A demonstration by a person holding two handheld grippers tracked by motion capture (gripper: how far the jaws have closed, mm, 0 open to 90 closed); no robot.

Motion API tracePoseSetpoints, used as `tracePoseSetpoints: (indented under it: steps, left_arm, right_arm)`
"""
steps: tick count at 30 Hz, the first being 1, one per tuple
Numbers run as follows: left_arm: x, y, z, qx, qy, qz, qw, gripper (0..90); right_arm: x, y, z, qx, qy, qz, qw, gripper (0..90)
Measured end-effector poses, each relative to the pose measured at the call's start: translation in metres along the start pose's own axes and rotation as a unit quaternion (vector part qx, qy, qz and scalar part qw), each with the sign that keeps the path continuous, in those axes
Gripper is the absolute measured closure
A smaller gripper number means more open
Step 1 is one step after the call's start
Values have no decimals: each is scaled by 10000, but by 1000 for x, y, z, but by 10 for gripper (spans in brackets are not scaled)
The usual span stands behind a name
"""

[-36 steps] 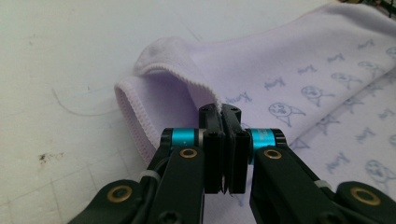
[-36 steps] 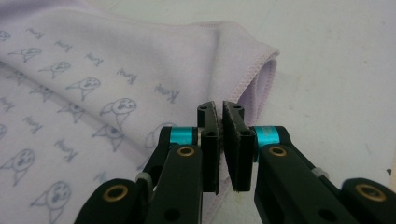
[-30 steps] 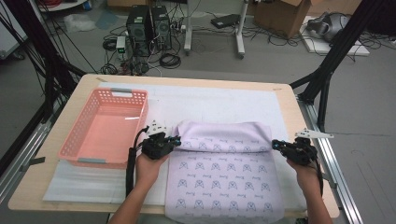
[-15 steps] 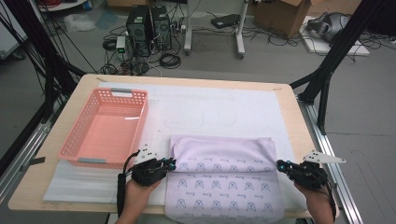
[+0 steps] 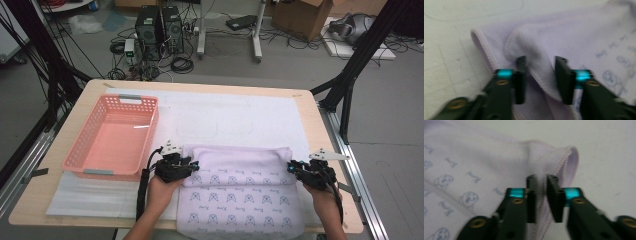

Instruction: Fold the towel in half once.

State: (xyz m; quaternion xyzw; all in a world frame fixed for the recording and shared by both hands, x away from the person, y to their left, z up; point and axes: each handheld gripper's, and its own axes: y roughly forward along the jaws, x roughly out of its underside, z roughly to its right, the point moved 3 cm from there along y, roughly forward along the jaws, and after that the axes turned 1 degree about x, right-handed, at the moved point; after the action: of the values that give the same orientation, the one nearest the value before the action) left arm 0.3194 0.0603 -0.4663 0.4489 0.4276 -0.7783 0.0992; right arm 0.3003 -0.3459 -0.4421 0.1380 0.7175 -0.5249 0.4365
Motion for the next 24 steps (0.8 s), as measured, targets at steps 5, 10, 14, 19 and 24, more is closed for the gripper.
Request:
tracePoseSetpoints:
  steps: [5,10,14,19,24]
  left_arm:
    - [4,-14,6,46,125,336,9993,846]
    - [12,-40,12,172,103,757,9969,846]
    - [21,-60,18,368,129,973,9945,842]
    - [38,-72,30,484,201,871,9948,842]
    - [55,-82,40,553,252,771,9952,844]
  right_arm:
    - [9,-9,-6,-97,-102,108,9998,860]
    - [15,-31,-13,-259,-186,345,9989,864]
    - [25,-46,-16,-294,-98,473,9984,865]
    - [42,-61,-24,-353,-12,464,9983,867]
    - [54,-75,-36,-340,16,455,9984,870]
